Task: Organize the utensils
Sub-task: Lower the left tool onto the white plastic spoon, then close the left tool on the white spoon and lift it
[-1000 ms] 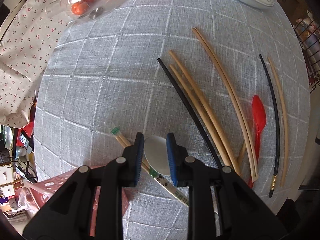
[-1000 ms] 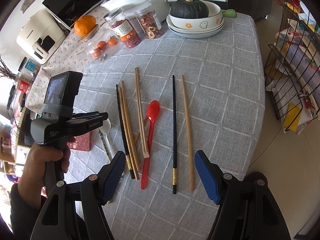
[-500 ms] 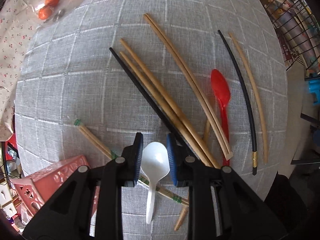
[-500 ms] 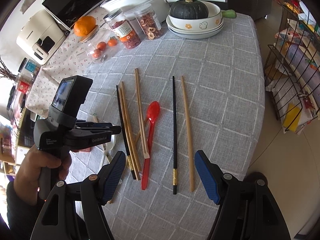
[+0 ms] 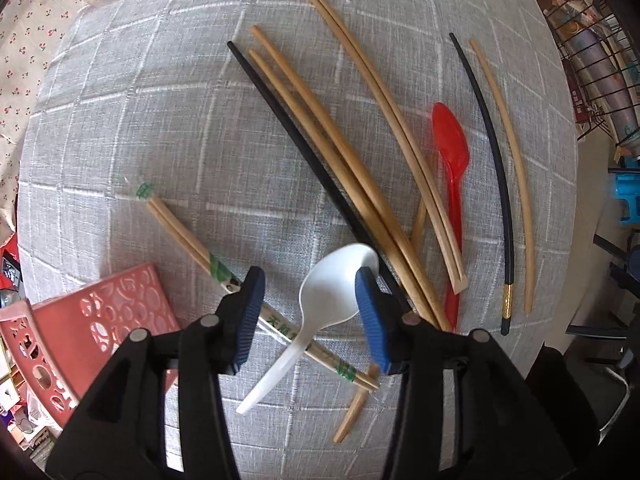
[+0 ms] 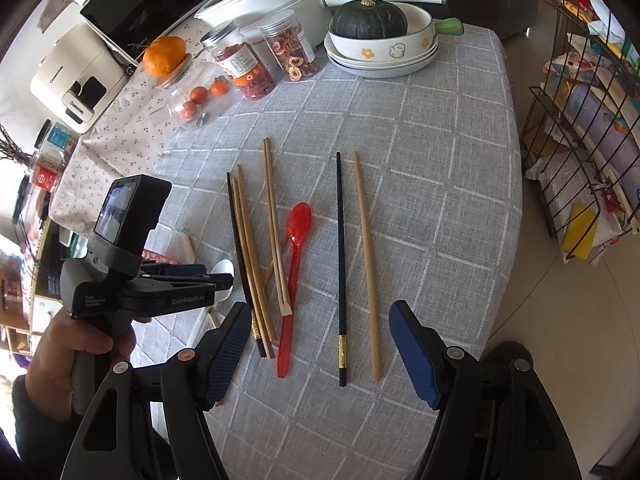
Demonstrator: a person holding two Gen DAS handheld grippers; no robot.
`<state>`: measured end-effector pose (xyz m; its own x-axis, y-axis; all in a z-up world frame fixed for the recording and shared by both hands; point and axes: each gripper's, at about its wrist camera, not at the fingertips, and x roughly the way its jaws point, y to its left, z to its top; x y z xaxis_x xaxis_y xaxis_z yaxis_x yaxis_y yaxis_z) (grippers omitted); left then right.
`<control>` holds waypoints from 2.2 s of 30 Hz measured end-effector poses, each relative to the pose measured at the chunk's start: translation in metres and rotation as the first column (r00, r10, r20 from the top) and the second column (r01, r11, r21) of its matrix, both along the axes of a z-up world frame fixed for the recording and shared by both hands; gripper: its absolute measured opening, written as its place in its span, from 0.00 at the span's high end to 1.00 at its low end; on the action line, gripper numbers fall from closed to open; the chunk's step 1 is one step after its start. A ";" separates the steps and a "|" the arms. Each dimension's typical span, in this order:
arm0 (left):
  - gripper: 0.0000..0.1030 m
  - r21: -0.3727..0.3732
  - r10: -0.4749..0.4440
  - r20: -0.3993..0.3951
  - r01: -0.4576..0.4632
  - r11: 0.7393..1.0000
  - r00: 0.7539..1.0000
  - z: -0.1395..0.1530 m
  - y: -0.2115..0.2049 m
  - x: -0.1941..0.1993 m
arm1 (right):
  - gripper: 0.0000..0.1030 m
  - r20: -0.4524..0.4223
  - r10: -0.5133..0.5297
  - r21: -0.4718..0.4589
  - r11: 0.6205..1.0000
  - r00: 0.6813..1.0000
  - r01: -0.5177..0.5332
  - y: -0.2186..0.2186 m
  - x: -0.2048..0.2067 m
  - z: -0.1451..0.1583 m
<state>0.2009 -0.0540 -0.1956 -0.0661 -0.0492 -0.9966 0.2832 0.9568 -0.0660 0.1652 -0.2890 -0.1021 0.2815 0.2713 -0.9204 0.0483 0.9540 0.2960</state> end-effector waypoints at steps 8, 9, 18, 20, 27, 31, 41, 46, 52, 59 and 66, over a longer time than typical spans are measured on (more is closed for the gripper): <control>0.59 -0.002 -0.055 0.005 0.055 0.998 0.998 -0.007 -0.022 -0.010 | 0.30 -0.002 -0.006 -0.004 1.000 1.000 0.006 -0.002 0.000 -0.001; 0.74 -0.006 -0.065 0.001 0.065 0.998 0.998 -0.009 -0.024 -0.013 | 0.30 -0.003 -0.010 -0.005 1.000 1.000 0.010 -0.003 0.000 -0.002; 1.00 -0.043 -0.058 0.155 0.065 0.997 0.986 0.016 -0.027 -0.048 | 0.30 -0.025 -0.032 -0.023 0.999 0.999 0.031 -0.010 0.002 -0.010; 1.00 -0.086 -0.064 0.160 0.079 0.993 0.985 0.026 -0.026 -0.054 | 0.30 -0.028 -0.039 -0.021 0.999 0.999 0.038 -0.010 0.004 -0.012; 0.32 -0.037 -0.197 0.176 0.206 0.978 0.965 0.032 -0.039 -0.052 | 0.30 -0.051 -0.056 -0.015 0.998 0.997 0.056 -0.009 0.008 -0.019; 0.53 -0.017 -0.230 0.131 0.234 0.972 0.964 0.017 -0.056 -0.027 | 0.30 -0.057 -0.065 -0.024 0.998 0.996 0.064 -0.014 0.007 -0.021; 0.58 0.071 -0.313 0.071 0.308 0.949 0.947 -0.012 -0.085 -0.018 | 0.30 -0.065 -0.053 -0.030 0.998 0.997 0.051 -0.013 0.006 -0.022; 0.63 0.055 -0.302 0.114 0.298 0.953 0.946 -0.008 -0.088 -0.022 | 0.30 -0.065 -0.052 -0.034 0.998 0.997 0.050 -0.011 0.008 -0.023; 0.63 -0.052 -0.169 0.317 0.195 0.979 0.933 0.053 -0.060 -0.038 | 0.30 -0.034 -0.062 -0.013 0.998 0.998 0.061 -0.009 0.015 -0.023; 0.63 -0.287 0.114 0.578 0.070 0.955 0.808 0.150 0.023 -0.061 | 0.43 -0.019 -0.037 0.059 0.998 0.999 0.038 0.013 0.033 -0.035; 0.63 -0.455 0.363 0.660 -0.035 0.890 0.658 0.172 0.093 -0.072 | 0.59 -0.088 -0.053 0.077 0.995 0.995 0.060 0.035 0.068 -0.072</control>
